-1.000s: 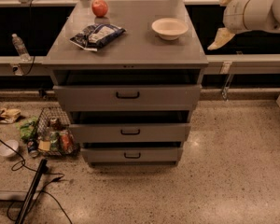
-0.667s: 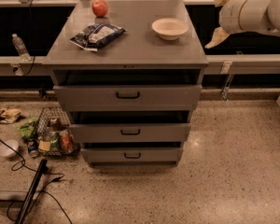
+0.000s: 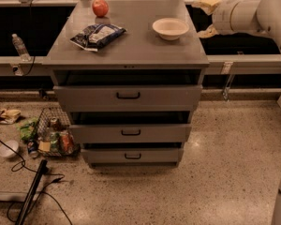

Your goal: Move paper bowl near blue chip bag

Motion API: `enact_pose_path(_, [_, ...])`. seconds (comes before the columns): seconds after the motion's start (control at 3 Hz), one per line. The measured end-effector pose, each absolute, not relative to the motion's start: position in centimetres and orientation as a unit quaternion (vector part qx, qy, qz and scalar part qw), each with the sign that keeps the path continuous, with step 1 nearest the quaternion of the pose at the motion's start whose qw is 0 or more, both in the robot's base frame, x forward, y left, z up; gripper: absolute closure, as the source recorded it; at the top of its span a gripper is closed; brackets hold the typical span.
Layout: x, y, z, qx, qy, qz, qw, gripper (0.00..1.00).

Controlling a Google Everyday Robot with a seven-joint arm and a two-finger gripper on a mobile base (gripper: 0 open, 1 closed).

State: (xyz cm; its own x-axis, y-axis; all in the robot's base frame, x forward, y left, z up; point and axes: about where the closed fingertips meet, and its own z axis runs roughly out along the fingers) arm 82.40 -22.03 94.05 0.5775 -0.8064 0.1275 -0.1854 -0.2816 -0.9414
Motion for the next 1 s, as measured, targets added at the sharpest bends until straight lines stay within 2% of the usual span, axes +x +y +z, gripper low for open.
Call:
enact_pose_path(0.33, [83.8, -21.5, 93.3, -0.746, 0.342, -0.327, 0.469, 0.48])
enact_pose_path(0.67, [85.2, -21.5, 92.1, -0.745, 0.381, -0.328, 0.438, 0.30])
enact_pose_path(1.0, [86.2, -21.4, 90.9, -0.744, 0.406, -0.325, 0.420, 0.30])
